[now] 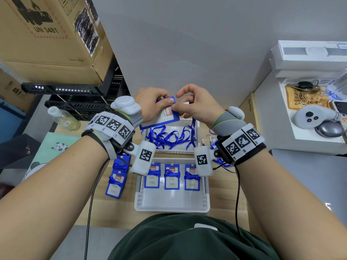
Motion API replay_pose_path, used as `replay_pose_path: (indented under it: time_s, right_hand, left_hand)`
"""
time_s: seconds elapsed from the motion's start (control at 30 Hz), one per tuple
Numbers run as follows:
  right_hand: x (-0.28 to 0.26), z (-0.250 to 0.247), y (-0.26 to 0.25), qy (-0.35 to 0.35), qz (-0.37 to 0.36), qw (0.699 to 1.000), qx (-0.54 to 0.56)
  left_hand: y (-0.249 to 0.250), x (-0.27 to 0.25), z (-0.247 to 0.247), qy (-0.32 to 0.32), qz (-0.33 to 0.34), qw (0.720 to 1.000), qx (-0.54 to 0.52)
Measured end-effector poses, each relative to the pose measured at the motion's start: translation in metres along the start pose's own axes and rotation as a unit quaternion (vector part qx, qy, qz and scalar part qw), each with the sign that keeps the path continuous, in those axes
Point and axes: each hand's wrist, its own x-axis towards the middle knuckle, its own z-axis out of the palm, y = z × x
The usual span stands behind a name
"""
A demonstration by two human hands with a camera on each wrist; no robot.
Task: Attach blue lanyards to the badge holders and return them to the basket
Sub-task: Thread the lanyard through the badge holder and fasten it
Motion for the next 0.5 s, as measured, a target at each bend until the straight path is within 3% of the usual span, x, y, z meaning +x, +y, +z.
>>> replay_pose_path:
  time_s: [0.17,0.5]
  right_hand:
    - [0.002,-0.007,0.002,-0.017,0.002,1.0,0.026]
    - [0.007,-0.017,0.009,-0.04,-0.017,0.999,-0.026]
  left_hand:
    - [0.0,-0.001,-0.004,-0.013,0.0,1.0,0.007]
    - [0.001,0.0,-0.003,-0.022,-0.011,1.0,0.002]
